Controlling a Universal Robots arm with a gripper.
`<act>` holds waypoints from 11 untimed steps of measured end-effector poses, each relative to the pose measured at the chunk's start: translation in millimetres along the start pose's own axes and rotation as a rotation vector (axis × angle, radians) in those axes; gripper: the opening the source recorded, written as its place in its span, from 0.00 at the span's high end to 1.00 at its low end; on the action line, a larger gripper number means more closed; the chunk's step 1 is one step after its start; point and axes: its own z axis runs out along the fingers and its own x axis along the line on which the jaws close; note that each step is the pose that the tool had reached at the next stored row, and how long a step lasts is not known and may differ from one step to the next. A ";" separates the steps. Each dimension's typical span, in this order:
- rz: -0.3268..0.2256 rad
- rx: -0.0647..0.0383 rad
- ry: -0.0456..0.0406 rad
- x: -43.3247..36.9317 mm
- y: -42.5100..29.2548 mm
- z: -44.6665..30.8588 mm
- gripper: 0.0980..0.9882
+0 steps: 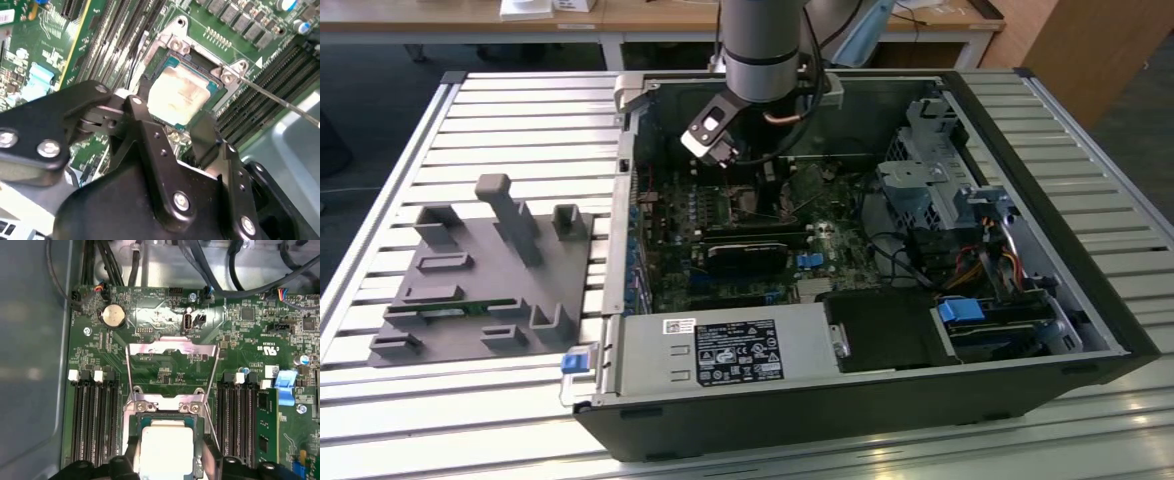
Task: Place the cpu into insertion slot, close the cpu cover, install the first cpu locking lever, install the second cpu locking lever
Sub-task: 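Place the cpu into insertion slot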
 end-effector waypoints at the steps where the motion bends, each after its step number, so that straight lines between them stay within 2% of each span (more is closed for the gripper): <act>1: 0.000 0.006 0.0010 0.0 1.1 -0.2 0.44; 3: 0.000 0.021 0.0040 -0.4 3.4 -0.4 0.58; 4: 0.000 0.027 0.0057 -0.6 4.4 -0.5 0.58; 5: 0.000 0.033 0.0071 -0.9 5.2 -0.6 0.64; 6: 0.000 0.035 0.0075 -1.1 5.4 -0.8 0.71; 7: 0.000 0.035 0.0085 -1.4 5.4 -1.0 0.71; 9: 0.001 0.035 0.0157 -2.3 5.4 -1.7 0.84; 10: 0.001 0.036 0.0190 -2.7 5.4 -2.1 0.84; 11: 0.001 0.036 0.0214 -2.9 5.5 -2.7 0.91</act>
